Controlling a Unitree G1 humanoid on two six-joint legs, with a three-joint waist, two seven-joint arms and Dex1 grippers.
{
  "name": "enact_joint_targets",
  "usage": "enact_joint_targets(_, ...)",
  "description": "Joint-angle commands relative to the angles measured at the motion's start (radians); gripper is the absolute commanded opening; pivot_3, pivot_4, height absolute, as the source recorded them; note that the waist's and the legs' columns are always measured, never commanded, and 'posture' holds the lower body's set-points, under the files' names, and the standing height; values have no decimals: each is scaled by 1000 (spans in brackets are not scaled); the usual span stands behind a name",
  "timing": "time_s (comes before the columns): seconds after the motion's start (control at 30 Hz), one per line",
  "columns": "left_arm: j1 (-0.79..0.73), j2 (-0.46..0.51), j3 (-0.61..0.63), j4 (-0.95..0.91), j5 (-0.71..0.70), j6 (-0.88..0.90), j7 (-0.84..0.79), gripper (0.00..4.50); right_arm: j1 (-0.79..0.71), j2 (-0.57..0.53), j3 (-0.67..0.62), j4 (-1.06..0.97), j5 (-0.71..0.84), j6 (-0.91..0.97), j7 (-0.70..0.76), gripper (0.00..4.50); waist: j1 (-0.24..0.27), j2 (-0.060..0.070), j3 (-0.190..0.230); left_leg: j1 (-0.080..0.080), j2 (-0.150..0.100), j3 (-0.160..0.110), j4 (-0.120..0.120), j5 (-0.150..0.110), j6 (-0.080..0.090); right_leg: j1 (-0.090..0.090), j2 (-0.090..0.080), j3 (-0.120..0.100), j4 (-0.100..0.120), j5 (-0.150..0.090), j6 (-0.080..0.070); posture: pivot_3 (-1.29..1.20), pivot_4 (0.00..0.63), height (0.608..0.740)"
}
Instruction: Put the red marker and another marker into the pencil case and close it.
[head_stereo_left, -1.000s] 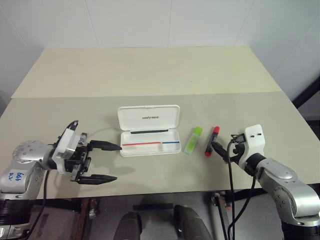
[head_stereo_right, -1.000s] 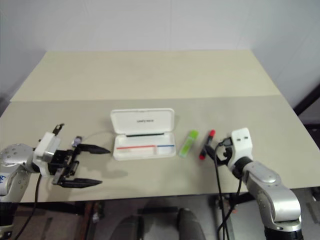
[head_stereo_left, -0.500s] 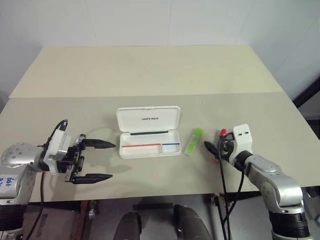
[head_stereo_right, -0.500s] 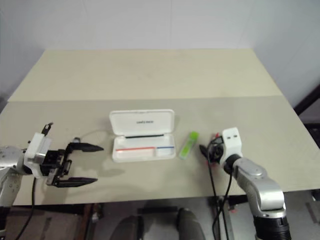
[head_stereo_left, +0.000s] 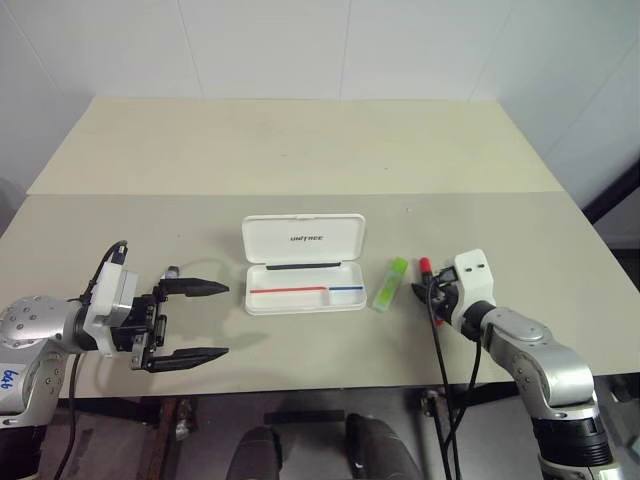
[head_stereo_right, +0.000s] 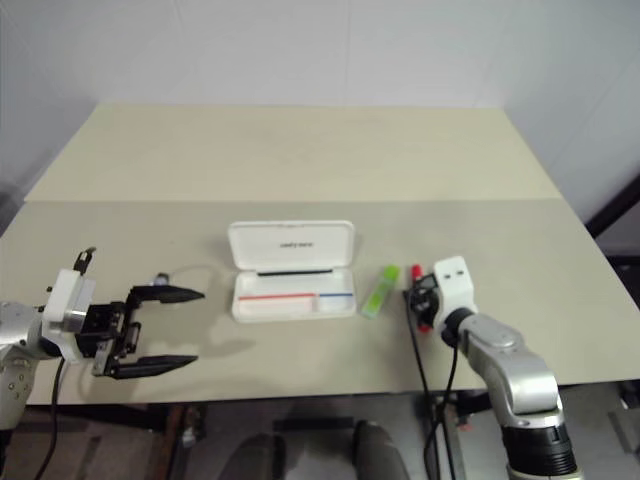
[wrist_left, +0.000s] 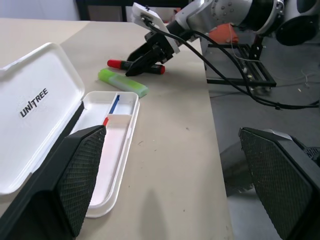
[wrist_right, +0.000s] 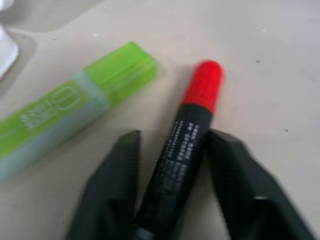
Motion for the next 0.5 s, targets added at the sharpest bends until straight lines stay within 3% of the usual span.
enact_joint_targets(0.03, -3, 2, 33, -29, -30, 2, 5, 4500, 7, -45, -32, 55, -52, 20, -21, 758, 0, -1, -1, -1, -1, 1, 0, -1, 0, 0, -2, 0, -1, 0, 0, 0, 150, 740)
enact_joint_targets(0.3, 6, 3, 55, 9, -32, -21, -22, 4500, -55, -136, -62, 5, -26, -72, 65, 620, 1, 4, 3, -6, -7, 3, -2, -2, 5, -2, -11, -1, -6, 1, -2, 0, 150, 740)
enact_joint_targets(0.5, -81, 12, 43, 87, -8, -26, -39, 4500, -255, -211, -49, 13, 8, -110, 200, 620, -5, 9, 6, -16, -7, 5, -1, 0, 9, -16, -2, 0, 2, 2, 5, 0, 150, 740)
